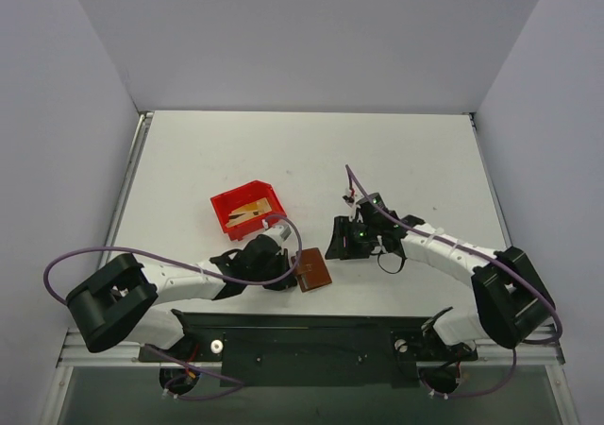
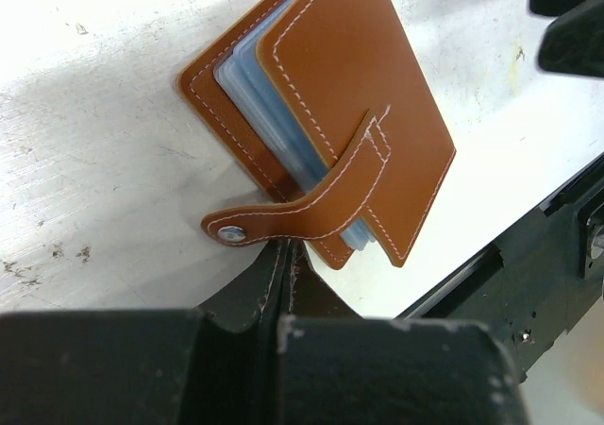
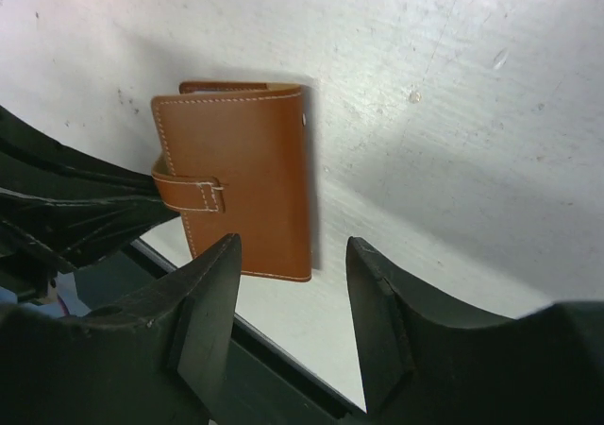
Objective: Put the credit cards into the card holder
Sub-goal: Close the card holder at the center of the board.
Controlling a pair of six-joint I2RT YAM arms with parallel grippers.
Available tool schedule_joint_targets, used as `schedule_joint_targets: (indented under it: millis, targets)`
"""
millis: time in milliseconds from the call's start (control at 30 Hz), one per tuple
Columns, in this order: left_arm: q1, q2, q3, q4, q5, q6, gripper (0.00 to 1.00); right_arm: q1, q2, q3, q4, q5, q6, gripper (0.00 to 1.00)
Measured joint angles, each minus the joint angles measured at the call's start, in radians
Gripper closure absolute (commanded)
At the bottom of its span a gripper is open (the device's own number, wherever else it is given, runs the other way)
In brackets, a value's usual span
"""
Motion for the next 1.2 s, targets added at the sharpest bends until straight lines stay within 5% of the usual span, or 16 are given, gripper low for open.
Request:
schedule_joint_targets:
  millis: [867, 1200]
  targets:
    - [0.0, 0.01, 0.007, 0.001, 0.0, -0.005, 1.0, -0.051, 0.3, -0.138, 0.547, -0.383, 0.179, 0.55]
    - [0.0, 0.027, 0.021, 0.003, 0.002, -0.004, 1.0, -0.024, 0.33, -0.152, 0.596, -0.362, 0.197, 0.92]
